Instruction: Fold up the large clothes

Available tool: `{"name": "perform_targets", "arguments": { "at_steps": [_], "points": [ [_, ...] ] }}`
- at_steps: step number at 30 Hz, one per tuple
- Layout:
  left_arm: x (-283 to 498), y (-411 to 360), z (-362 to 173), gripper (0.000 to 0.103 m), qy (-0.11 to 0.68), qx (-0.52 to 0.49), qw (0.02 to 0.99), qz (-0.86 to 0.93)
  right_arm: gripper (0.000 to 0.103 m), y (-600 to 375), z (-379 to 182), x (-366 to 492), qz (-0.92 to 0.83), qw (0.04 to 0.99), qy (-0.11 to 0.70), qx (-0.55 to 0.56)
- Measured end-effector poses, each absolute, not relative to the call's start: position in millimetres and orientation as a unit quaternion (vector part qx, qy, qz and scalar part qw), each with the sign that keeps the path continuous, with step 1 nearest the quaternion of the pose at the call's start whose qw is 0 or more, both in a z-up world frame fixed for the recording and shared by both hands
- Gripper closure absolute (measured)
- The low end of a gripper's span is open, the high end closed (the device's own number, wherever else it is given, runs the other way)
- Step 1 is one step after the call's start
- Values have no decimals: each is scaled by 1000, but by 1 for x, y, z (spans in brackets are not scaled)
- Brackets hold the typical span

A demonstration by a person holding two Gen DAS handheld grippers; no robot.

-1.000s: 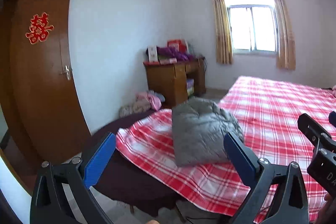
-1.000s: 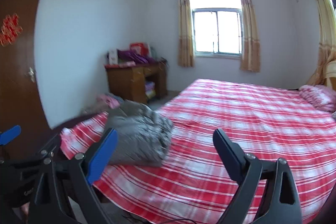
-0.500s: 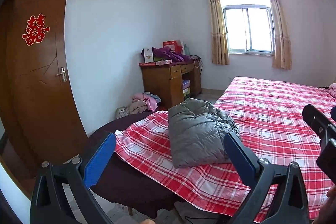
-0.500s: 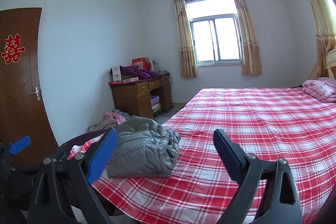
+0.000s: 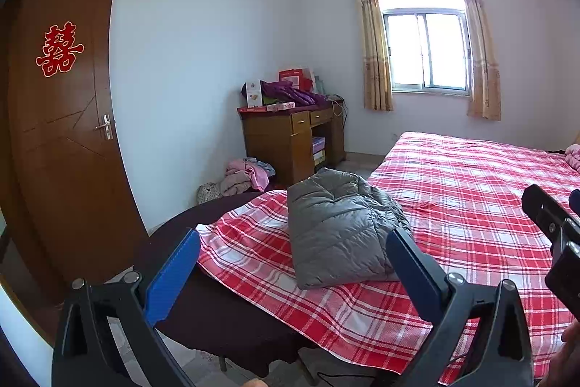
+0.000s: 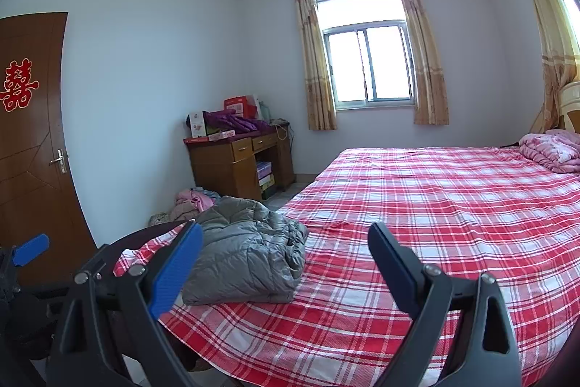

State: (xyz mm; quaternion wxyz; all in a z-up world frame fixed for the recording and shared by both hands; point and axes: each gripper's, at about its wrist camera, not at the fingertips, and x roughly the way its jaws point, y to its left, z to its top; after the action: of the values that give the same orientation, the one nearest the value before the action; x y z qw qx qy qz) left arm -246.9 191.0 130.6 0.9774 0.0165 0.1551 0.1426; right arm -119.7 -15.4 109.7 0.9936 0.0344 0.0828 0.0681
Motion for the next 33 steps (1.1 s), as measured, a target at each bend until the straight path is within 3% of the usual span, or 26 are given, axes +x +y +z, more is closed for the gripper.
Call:
{"name": "perform_targets", "arguments": {
  "at_steps": [33],
  "points": [
    [-250, 188, 136, 1, 148, 14, 978, 144, 9, -32, 112, -124, 62, 995, 69, 38]
  ]
}}
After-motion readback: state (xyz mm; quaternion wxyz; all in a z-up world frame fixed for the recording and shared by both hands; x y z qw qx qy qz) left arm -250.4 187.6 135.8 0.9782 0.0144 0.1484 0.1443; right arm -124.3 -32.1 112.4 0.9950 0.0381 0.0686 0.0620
